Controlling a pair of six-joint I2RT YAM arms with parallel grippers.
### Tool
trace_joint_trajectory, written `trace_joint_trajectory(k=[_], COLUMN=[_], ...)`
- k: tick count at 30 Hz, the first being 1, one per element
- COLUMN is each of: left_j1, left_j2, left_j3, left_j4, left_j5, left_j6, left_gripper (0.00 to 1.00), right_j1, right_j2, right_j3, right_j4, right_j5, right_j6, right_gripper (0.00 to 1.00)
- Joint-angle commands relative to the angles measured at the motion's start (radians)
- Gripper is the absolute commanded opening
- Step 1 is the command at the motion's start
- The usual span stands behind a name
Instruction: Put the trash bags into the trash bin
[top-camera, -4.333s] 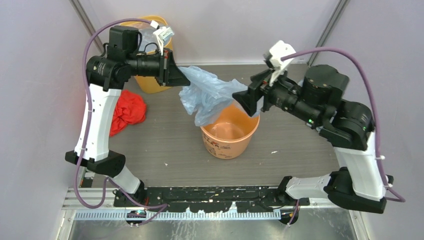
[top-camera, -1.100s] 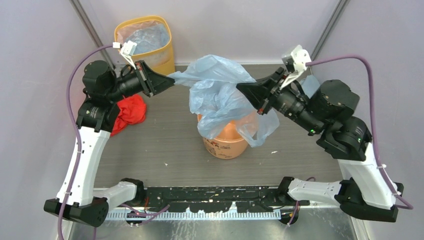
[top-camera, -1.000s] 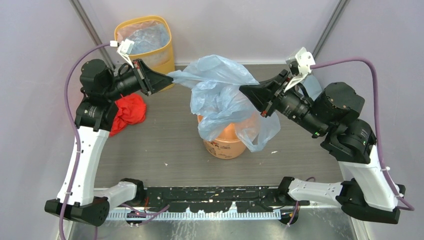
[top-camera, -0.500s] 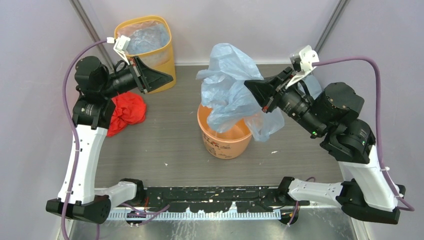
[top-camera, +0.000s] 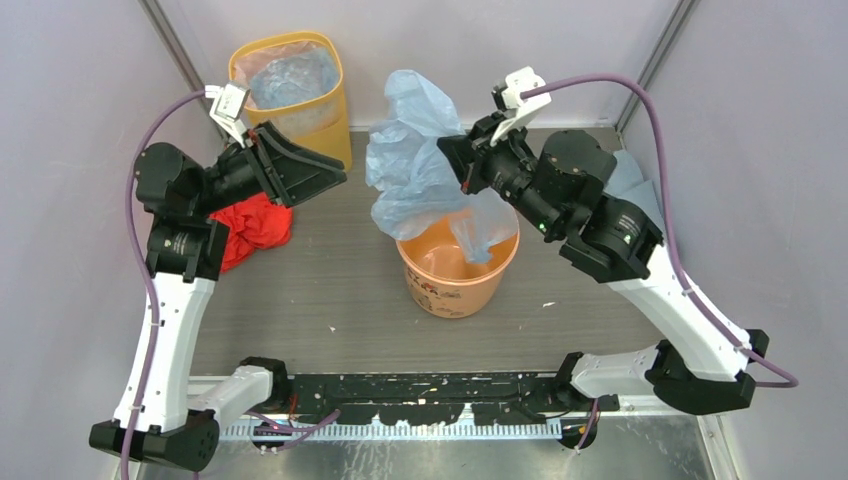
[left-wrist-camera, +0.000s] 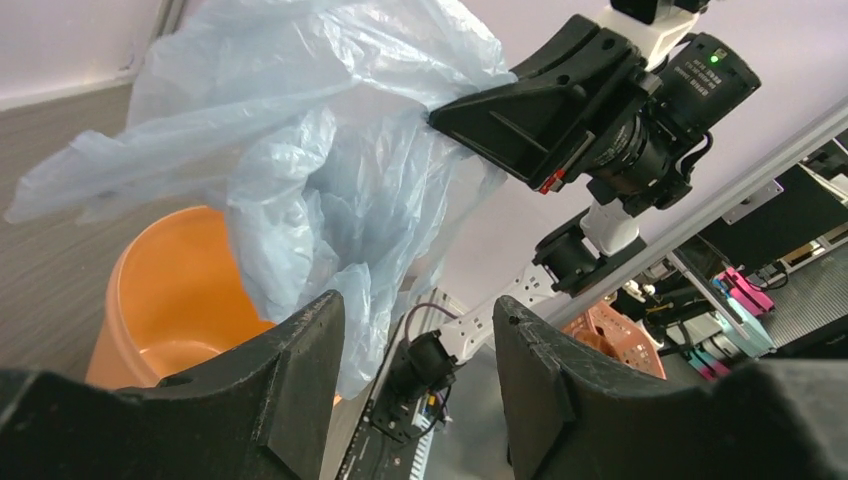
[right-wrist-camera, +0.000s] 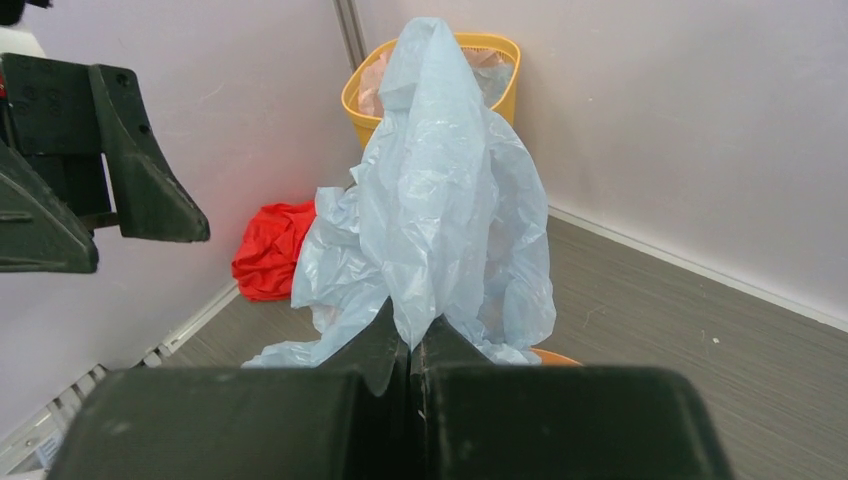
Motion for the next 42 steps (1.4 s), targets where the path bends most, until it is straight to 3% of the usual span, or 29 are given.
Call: trace_joint_trajectory(k=[1, 6, 12, 42], left_j1=[0.004, 0.004, 0.004, 0.002], left_j2=[-0.003, -0.009, -0.002, 0.057], left_j3=[-0.014, 0.003, 0.006, -0.088], left_j4=[-0.027, -0.228, -0.31, 0.07], left_j5=[0.019, -0.05, -0.119, -0.097], left_j6=[0.049, 0.219, 0.3, 0.078], left_gripper=[0.57, 0.57, 0.57, 0.57], right_j1=[0.004, 0.005, 0.004, 0.004], right_j2=[0.011, 0.029, 0.028, 0.069], right_j3=[0.06, 0.071, 0.076, 0.032], right_j4=[0.114, 0.122, 0.122, 0.163], right_j5=[0.018, 0.008, -0.016, -0.146], right_j6=[-0.009, 0.0, 0.011, 0.101], right_gripper=[0.01, 0.01, 0.01, 0.01])
